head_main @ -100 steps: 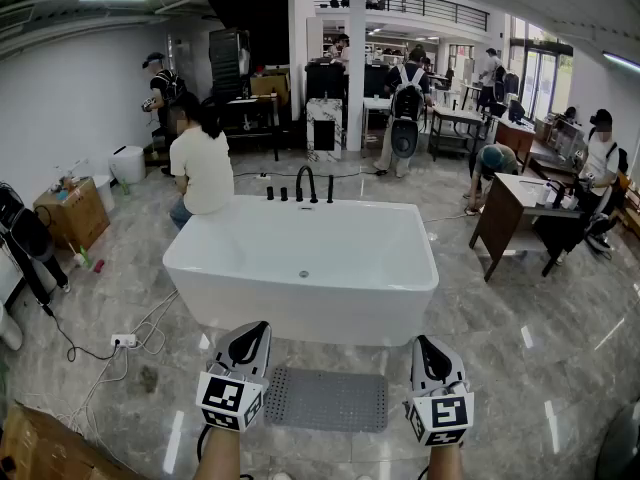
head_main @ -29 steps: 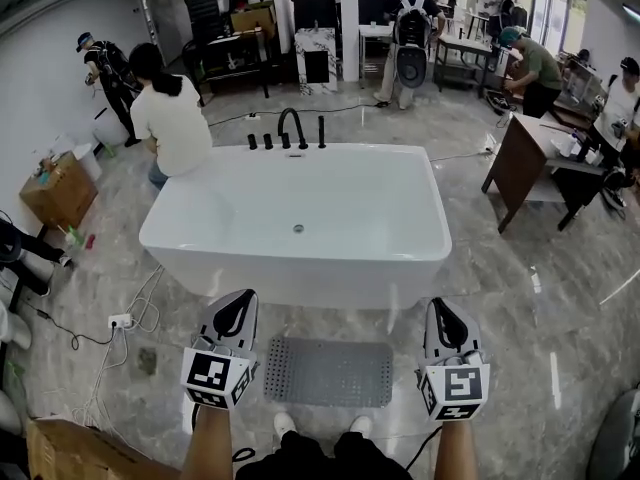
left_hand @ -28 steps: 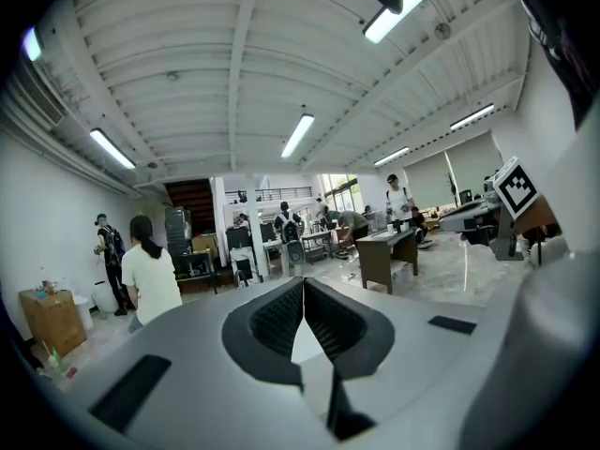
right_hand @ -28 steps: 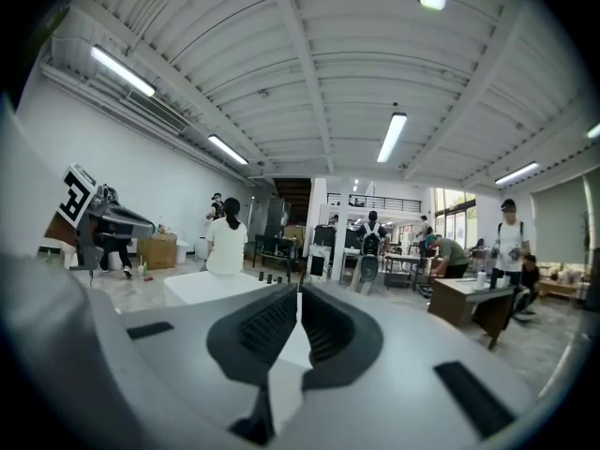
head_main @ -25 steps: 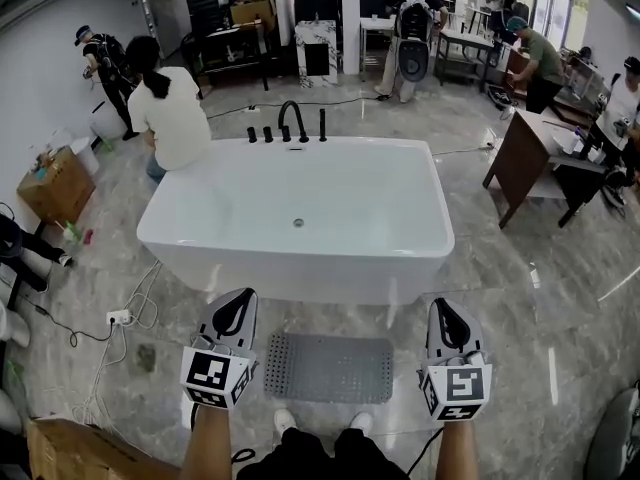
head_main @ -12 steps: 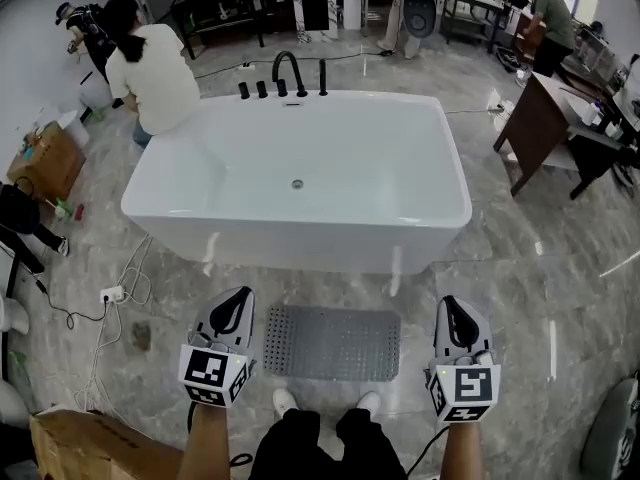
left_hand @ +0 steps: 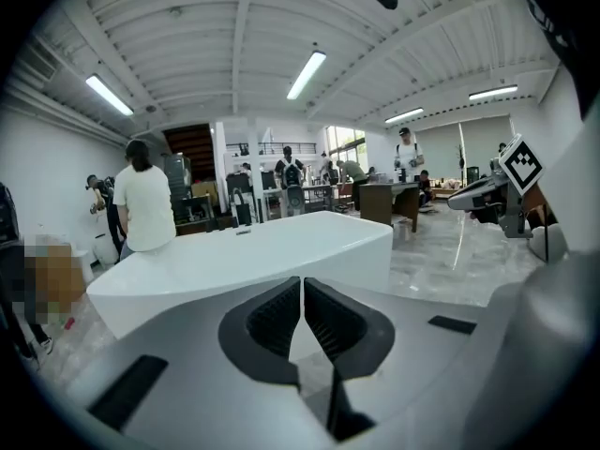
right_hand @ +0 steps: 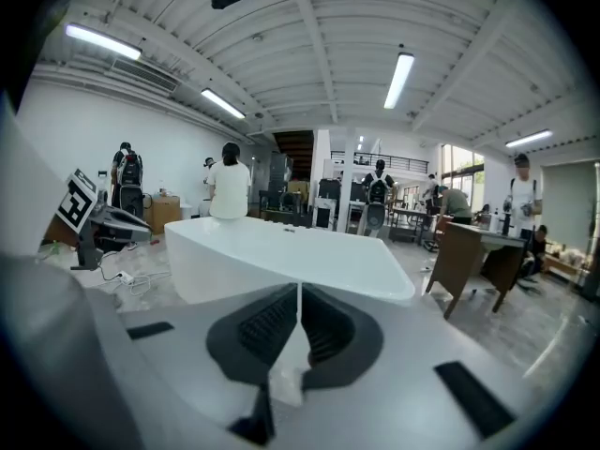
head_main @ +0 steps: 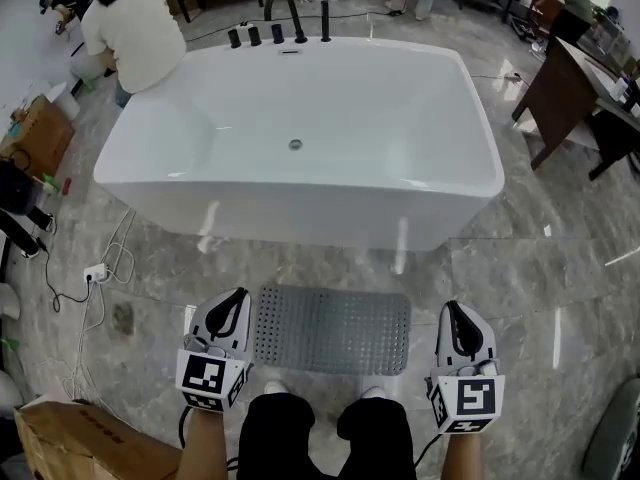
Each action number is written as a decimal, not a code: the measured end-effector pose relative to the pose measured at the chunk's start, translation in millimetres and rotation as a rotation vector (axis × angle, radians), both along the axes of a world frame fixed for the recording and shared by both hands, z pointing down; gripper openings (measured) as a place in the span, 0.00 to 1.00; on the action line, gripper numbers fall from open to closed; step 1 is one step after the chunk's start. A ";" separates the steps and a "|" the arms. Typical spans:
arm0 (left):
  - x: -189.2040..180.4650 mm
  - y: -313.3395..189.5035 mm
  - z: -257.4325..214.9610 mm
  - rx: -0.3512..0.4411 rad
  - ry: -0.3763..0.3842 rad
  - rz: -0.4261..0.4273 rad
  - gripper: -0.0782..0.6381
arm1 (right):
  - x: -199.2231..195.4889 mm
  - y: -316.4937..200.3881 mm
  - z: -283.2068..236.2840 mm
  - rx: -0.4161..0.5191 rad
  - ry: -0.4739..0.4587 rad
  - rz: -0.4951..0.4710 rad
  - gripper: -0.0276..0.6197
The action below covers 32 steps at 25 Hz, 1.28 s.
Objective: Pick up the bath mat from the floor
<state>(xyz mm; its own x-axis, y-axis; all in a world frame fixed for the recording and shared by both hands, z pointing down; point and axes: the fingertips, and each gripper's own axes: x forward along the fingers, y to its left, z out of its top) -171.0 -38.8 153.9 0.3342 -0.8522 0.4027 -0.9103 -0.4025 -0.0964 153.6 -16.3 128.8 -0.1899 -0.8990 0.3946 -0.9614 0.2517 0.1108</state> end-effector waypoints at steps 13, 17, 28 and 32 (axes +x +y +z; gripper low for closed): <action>-4.9 -30.1 206.0 -0.036 -0.027 -0.011 0.12 | 16.9 -22.3 210.8 -0.050 0.067 -0.009 0.08; -7.0 -36.3 267.5 -0.024 -0.043 -0.015 0.12 | 24.1 -25.4 276.5 -0.049 0.061 -0.007 0.08; -40.8 -31.6 403.7 0.011 -0.050 -0.030 0.12 | 39.5 -31.9 450.6 -0.070 0.048 0.007 0.08; -42.3 -25.6 448.9 0.002 -0.051 -0.019 0.12 | 44.1 -23.7 495.9 -0.078 0.078 -0.007 0.08</action>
